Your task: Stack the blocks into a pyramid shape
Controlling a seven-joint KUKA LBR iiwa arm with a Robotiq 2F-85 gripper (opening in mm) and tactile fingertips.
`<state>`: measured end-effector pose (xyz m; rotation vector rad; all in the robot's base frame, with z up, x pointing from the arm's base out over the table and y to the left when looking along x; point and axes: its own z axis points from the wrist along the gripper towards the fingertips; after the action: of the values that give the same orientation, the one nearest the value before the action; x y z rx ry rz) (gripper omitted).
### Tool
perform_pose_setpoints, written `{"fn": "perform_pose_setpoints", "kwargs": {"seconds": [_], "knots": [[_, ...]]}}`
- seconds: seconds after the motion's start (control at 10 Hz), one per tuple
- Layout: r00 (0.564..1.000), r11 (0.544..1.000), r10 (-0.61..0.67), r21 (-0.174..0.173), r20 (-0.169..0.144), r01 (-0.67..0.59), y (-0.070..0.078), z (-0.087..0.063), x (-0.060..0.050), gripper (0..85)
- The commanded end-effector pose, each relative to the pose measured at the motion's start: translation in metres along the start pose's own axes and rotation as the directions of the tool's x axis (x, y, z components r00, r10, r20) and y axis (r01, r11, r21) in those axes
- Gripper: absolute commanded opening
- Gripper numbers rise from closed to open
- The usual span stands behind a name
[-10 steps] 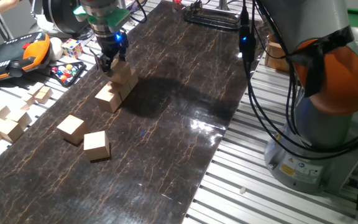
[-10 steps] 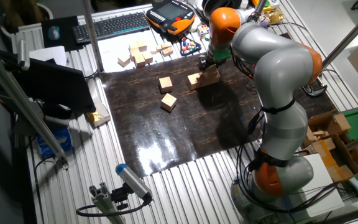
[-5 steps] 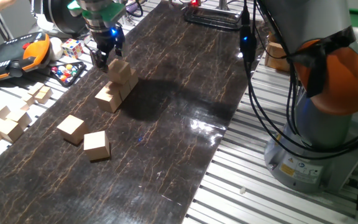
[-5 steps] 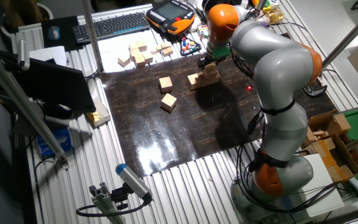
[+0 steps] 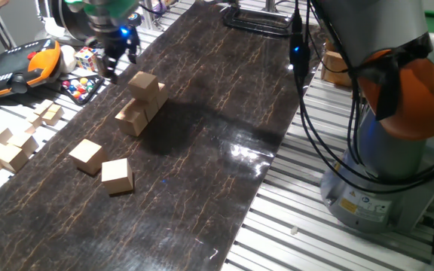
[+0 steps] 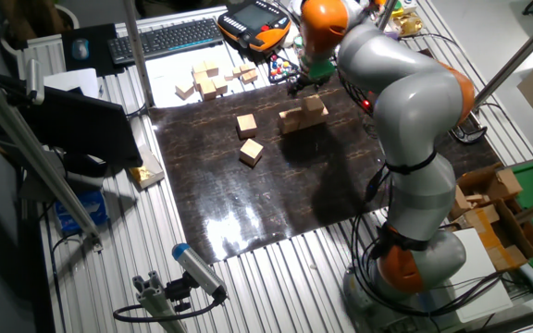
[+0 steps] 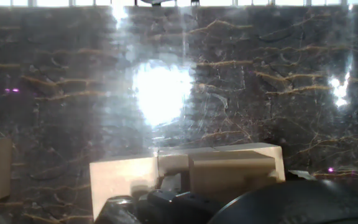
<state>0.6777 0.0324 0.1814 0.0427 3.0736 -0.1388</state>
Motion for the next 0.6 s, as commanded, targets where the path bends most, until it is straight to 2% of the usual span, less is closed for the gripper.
{"fn": "perform_pose_setpoints", "kwargs": {"seconds": [0.0,0.5], "knots": [[1.0,1.0,0.013,0.0,-0.009,-0.013,0.018,-0.004,-0.003,85.0],[0.999,1.0,0.028,0.002,0.02,-0.029,0.078,-0.005,-0.005,85.0]]}}
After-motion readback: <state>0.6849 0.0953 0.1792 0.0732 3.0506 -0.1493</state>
